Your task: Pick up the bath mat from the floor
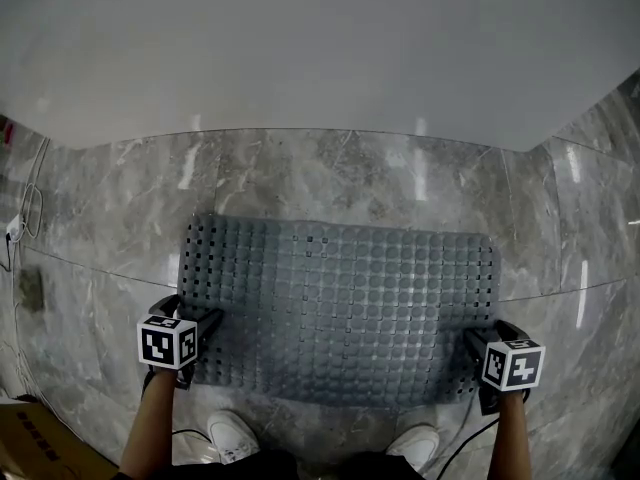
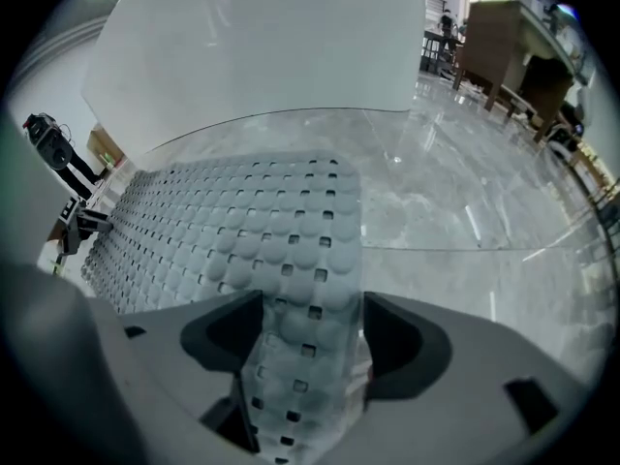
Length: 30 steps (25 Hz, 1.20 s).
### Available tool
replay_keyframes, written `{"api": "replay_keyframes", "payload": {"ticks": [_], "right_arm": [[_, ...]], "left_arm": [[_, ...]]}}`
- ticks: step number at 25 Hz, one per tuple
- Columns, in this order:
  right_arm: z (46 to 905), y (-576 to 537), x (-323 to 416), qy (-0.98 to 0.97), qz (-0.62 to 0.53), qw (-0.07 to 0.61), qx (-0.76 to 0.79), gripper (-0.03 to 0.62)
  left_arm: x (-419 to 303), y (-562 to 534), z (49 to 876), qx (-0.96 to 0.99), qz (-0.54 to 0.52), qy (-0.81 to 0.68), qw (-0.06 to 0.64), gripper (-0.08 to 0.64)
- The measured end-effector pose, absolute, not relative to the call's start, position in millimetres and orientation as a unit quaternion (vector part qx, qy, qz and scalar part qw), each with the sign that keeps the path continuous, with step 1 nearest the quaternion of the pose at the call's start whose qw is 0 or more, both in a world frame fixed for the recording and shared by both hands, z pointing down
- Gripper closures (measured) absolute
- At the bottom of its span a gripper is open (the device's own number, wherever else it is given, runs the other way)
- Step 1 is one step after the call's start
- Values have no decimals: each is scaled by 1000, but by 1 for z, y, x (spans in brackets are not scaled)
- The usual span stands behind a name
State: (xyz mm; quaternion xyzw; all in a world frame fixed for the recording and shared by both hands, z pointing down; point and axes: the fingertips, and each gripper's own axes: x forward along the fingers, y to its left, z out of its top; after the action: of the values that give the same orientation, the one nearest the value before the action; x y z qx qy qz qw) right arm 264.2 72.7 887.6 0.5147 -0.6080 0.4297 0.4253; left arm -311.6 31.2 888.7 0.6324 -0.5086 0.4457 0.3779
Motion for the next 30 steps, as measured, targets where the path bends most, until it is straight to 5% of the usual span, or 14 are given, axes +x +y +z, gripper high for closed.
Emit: {"api": "replay_keyframes", "payload": {"ticks": [9, 15, 30], "right_arm": [[886, 71, 261, -607, 419, 438, 514, 284], [884, 73, 248, -621, 402, 441, 508, 391], [867, 72, 234, -653, 376, 416, 510, 500]], "left_arm": [[-311, 30, 889, 631, 444, -510, 381, 160], [-307, 32, 886, 630, 447, -515, 372, 177], [-264, 33, 854, 696, 403, -495, 328, 500]]}}
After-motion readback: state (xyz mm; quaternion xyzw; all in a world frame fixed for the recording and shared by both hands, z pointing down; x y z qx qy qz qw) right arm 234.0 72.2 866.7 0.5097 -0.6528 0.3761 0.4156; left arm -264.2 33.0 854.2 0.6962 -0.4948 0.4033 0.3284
